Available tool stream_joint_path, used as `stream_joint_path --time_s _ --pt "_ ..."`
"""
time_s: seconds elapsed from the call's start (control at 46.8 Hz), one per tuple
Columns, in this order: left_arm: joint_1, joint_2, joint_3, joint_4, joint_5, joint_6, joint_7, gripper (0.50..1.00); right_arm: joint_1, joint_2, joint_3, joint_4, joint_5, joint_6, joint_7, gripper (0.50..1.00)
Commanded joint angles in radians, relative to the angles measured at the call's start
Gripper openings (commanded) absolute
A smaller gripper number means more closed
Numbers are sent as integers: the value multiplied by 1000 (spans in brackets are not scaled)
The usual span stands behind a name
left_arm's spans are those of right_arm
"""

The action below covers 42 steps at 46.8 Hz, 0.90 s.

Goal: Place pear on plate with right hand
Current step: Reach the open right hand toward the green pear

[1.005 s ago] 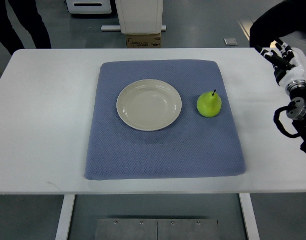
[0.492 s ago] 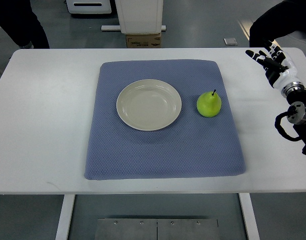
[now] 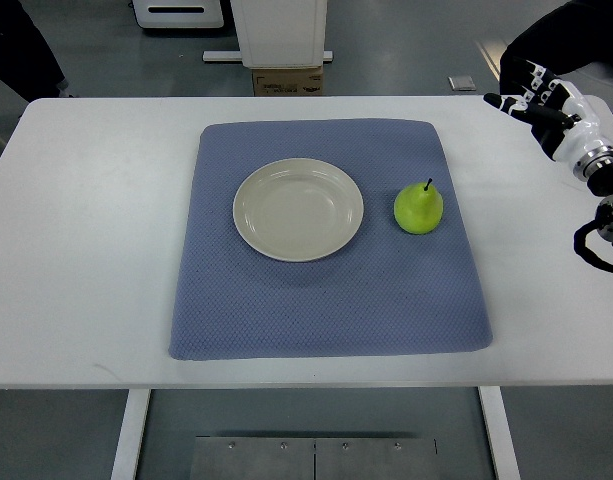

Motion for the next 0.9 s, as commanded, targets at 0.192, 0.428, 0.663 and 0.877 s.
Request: stream_joint_path --time_s 0.192,0.428,0.663,0.877 --pt "0 0 0 0 0 0 0 1000 38 -51 -64 56 -39 -7 -6 1000" --pt "0 0 0 0 0 0 0 1000 61 -72 -119 56 -86 -5 -1 1000" --pt "0 0 0 0 0 0 0 1000 72 -81 -237 90 -161 -5 16 1000" --pt "0 0 0 0 0 0 0 1000 80 -74 -290 113 -250 -7 68 1000"
